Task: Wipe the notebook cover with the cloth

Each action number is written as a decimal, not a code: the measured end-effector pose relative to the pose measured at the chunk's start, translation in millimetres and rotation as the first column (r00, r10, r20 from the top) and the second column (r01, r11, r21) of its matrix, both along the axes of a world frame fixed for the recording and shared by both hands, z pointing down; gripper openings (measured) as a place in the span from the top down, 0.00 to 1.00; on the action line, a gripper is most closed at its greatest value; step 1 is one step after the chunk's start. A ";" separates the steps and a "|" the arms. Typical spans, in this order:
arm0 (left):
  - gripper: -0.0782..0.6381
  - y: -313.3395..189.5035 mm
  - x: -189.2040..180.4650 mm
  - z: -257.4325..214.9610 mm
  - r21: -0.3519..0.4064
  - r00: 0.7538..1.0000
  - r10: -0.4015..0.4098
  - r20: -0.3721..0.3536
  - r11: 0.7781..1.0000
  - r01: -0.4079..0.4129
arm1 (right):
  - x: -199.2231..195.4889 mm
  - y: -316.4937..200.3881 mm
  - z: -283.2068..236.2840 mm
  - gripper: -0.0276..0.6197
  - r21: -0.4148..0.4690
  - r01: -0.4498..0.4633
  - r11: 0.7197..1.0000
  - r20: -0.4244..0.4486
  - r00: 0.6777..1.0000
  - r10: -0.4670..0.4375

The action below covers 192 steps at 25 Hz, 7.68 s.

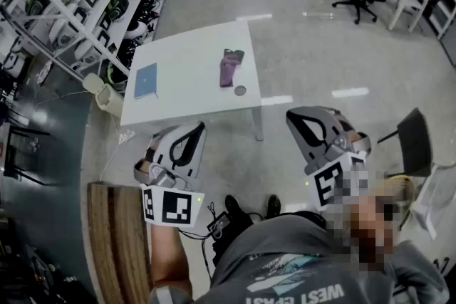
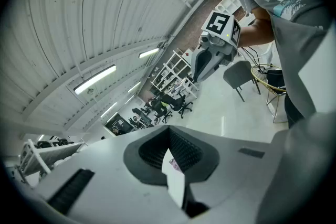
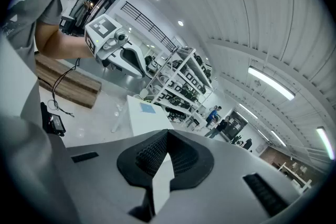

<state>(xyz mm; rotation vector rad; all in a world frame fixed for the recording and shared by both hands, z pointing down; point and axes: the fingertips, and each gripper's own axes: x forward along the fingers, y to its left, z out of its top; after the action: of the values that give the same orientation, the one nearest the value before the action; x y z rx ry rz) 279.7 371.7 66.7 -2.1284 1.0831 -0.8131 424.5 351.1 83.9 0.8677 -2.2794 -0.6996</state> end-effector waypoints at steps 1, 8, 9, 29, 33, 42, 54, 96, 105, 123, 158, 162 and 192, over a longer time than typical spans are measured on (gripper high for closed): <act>0.89 0.8 1.1 5.0 -0.001 1.000 0.005 -0.017 1.000 -0.005 | 0.1 -0.1 0.0 0.91 -0.001 0.001 1.000 0.000 1.000 -0.001; 0.89 -2.2 3.0 14.9 -0.006 0.999 0.011 -0.043 1.000 -0.011 | -2.7 -5.8 2.0 0.91 -0.009 0.006 1.000 0.006 1.000 -0.006; 0.89 -3.0 3.0 15.4 -0.007 0.999 0.009 -0.040 1.000 -0.009 | -2.8 -7.0 2.4 0.91 -0.009 0.008 1.000 0.008 1.000 -0.008; 0.89 -13.8 -14.4 14.2 -0.022 0.998 -0.056 -0.011 0.998 0.056 | -15.4 -31.4 10.6 0.91 -0.064 0.040 0.997 0.069 0.997 -0.035; 0.89 -26.7 -30.0 25.1 -0.041 0.998 -0.058 -0.035 0.998 0.057 | -31.4 -44.9 16.9 0.91 -0.076 0.044 0.996 0.064 0.997 -0.040; 0.89 -73.2 -84.7 35.1 -0.056 0.997 -0.039 -0.069 0.998 0.035 | -84.3 -91.0 22.3 0.91 -0.089 0.020 0.996 0.051 0.999 -0.016; 0.89 -146.9 -171.6 38.3 -0.039 0.992 0.047 -0.117 0.998 -0.052 | -176.9 -156.5 19.4 0.91 -0.083 -0.047 0.995 0.016 0.999 0.048; 0.89 -371.9 -158.1 59.9 -0.135 0.993 -0.091 -0.075 0.988 0.080 | -183.0 -415.5 61.7 0.91 -0.187 0.066 0.980 0.074 0.996 -0.053; 0.89 -392.4 -172.1 75.7 -0.150 0.992 -0.062 -0.109 0.988 0.045 | -193.7 -430.7 80.6 0.91 -0.213 0.028 0.977 0.047 0.999 -0.018; 0.89 -429.3 -224.1 139.2 -0.282 0.990 -0.040 -0.132 0.959 0.001 | -223.5 -467.7 185.6 0.91 -0.396 -0.097 0.913 -0.031 0.995 0.092; 0.89 -459.6 -219.0 310.2 -0.515 0.983 -0.098 -0.154 0.857 0.004 | -201.8 -466.7 439.5 0.59 -0.735 -0.204 0.647 -0.173 0.979 0.111; 0.89 -459.2 -219.7 314.3 -0.519 0.983 -0.099 -0.158 0.855 0.002 | -200.0 -467.2 449.3 0.59 -0.734 -0.223 0.642 -0.197 0.974 0.112; 0.89 -434.5 -323.4 263.6 -0.430 0.960 -0.240 -0.145 0.889 0.157 | -298.6 -483.8 330.9 0.80 -0.568 -0.079 0.819 -0.098 0.995 0.027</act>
<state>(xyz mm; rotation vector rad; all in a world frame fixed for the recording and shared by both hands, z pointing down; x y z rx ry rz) -43.7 -62.8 330.3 -2.5226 1.3455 -1.0234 125.9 -132.7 414.8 0.5865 -2.1859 0.0009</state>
